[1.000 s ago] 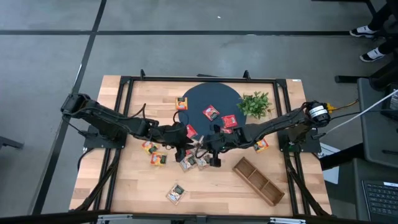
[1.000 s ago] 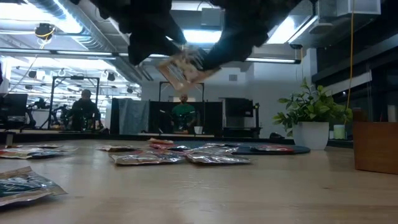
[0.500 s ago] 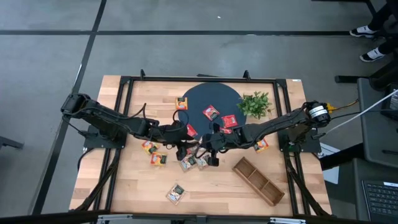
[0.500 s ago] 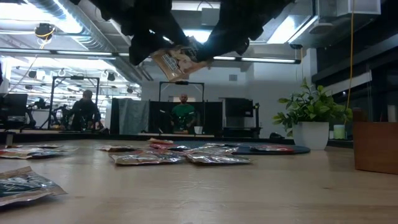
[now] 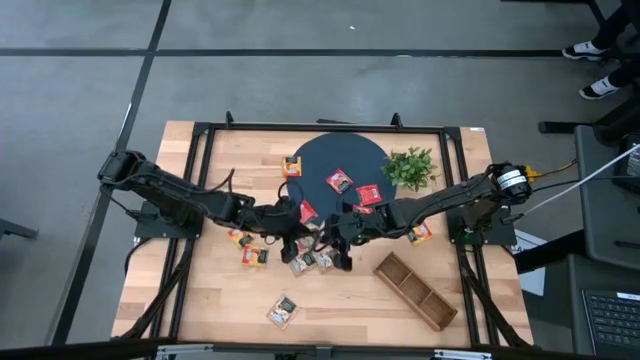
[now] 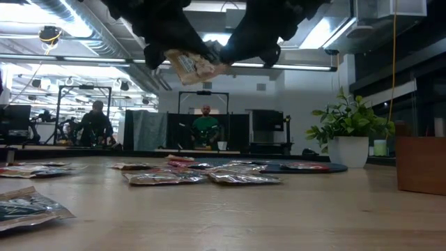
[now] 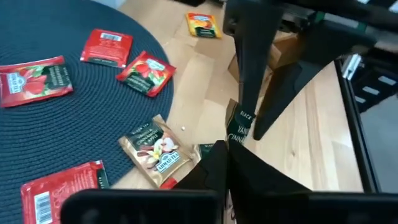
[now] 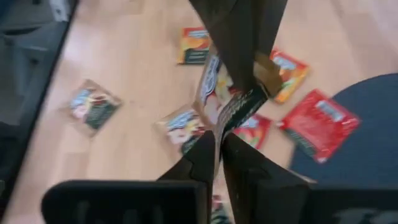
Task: Pick & Place Tea
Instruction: Put the brown tea bag into the middle section of the wooden organizer
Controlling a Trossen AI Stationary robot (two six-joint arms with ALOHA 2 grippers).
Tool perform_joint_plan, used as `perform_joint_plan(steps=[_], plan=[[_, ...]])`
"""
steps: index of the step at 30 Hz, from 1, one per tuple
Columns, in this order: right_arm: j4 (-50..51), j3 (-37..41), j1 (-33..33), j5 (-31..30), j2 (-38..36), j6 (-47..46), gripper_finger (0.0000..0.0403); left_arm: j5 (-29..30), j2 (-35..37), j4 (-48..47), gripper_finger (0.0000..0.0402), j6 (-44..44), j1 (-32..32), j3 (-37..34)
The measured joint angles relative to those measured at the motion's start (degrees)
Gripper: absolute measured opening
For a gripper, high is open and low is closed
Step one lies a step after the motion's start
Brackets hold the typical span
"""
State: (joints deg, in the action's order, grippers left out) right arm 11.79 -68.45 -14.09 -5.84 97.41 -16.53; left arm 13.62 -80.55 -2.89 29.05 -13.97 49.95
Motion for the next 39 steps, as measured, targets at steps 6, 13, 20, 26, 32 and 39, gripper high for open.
perform_joint_plan(steps=[6,13,20,26,32,39], plan=[[2.1,0.0,-0.2,6.1,-2.2,-4.9,0.0097,6.4,0.4,1.6,0.0002,-1.8,-3.9,0.0],[4.2,0.0,-3.0,-4.2,-7.3,-3.3,0.0132,15.3,3.9,9.5,0.0002,-2.7,-9.7,-4.0],[1.9,0.0,-3.4,-7.6,-9.2,-2.4,0.0133,11.9,6.6,21.5,0.0002,-6.4,-9.9,-7.6],[-0.6,0.0,-3.4,-7.6,-9.5,-1.2,0.0133,11.5,6.7,22.6,0.0002,-7.4,-9.9,-7.7],[-1.9,0.0,-3.4,-7.5,-9.5,-1.2,0.0133,11.2,6.7,25.0,0.0002,-9.3,-9.8,-7.7],[-3.4,0.0,-3.4,-5.9,-9.5,-1.4,0.0086,10.6,6.7,25.3,0.0002,-9.8,-8.8,-7.7]])
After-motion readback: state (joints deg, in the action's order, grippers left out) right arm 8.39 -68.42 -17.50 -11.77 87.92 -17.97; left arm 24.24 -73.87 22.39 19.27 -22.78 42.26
